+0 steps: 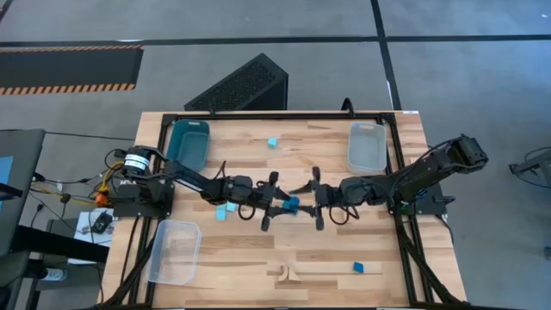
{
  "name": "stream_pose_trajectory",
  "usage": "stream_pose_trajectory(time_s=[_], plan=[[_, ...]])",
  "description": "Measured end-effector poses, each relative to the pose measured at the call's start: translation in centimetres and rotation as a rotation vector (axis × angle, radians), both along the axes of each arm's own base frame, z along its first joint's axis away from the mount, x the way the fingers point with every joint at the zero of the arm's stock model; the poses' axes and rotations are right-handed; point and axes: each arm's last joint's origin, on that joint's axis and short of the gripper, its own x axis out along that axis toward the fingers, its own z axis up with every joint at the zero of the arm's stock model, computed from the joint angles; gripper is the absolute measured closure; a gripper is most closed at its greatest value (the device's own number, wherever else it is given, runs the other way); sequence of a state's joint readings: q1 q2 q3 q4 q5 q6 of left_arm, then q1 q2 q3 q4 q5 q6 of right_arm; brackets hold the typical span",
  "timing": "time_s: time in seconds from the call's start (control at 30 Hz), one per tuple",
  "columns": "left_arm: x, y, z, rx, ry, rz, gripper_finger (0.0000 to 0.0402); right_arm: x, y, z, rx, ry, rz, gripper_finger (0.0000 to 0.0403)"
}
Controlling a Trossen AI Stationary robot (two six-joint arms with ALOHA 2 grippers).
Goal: Sort & place blocks by color
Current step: Put the top right blue block into the blue bin
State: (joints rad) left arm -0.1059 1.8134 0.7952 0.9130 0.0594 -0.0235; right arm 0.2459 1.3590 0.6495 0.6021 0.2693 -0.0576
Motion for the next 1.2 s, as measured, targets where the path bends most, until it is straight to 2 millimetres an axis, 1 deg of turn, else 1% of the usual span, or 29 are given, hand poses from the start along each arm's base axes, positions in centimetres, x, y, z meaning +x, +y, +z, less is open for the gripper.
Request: stream_pose_trajectory(time_s=[0.1, 0.17, 0.23, 0.3, 0.47, 0.57, 0.67, 0.83, 1.0, 1.1, 1.2], plan=[[-0.7, 0.4, 0.6, 0.052, 0.098, 0.123, 0.0297, -0.5, -0.3, 0.2, -0.026, 0.023, -0.151, 0.0194], [-1.4, 0.7, 1.5, 0.08, 0.15, 0.211, 0.0298, -0.8, -0.3, 0.2, -0.045, 0.043, -0.229, 0.0194], [-2.4, 1.1, 2.4, 0.102, 0.178, 0.285, 0.0299, -1.1, -0.1, 0.1, -0.061, 0.059, -0.28, 0.0195], [-3.7, 1.4, 3.0, 0.119, 0.182, 0.351, 0.0299, -1.4, 0.0, 0.1, -0.058, 0.071, -0.307, 0.0197], [-8.7, 2.6, 2.9, 0.13, 0.173, 0.531, 0.0298, -1.5, -0.1, -0.3, -0.011, 0.098, -0.324, 0.0196], [-12.1, 4.1, 2.7, 0.11, 0.163, 0.7, 0.0299, -1.1, -0.3, -0.9, 0.02, 0.119, -0.342, 0.0194], [-15.1, 5.8, 2.5, 0.063, 0.207, 0.882, 0.0299, -0.8, -0.6, -1.2, 0.049, 0.117, -0.344, 0.0193], [-18.8, 7.9, 2.8, -0.017, 0.307, 1.045, 0.0298, -0.6, -1.1, -1.3, 0.082, 0.115, -0.36, 0.0194], [-20.9, 9.2, 2.6, -0.066, 0.388, 1.148, 0.0298, -0.6, -1.2, -1.3, 0.084, 0.111, -0.365, 0.0194], [-21.6, 9.7, 1.9, -0.105, 0.453, 1.206, 0.0297, -0.6, -1.4, -1.4, 0.082, 0.117, -0.369, 0.0193], [-21.9, 10.1, 1.5, -0.127, 0.478, 1.259, 0.0294, -0.6, -1.6, -1.4, 0.08, 0.121, -0.376, 0.0193]])
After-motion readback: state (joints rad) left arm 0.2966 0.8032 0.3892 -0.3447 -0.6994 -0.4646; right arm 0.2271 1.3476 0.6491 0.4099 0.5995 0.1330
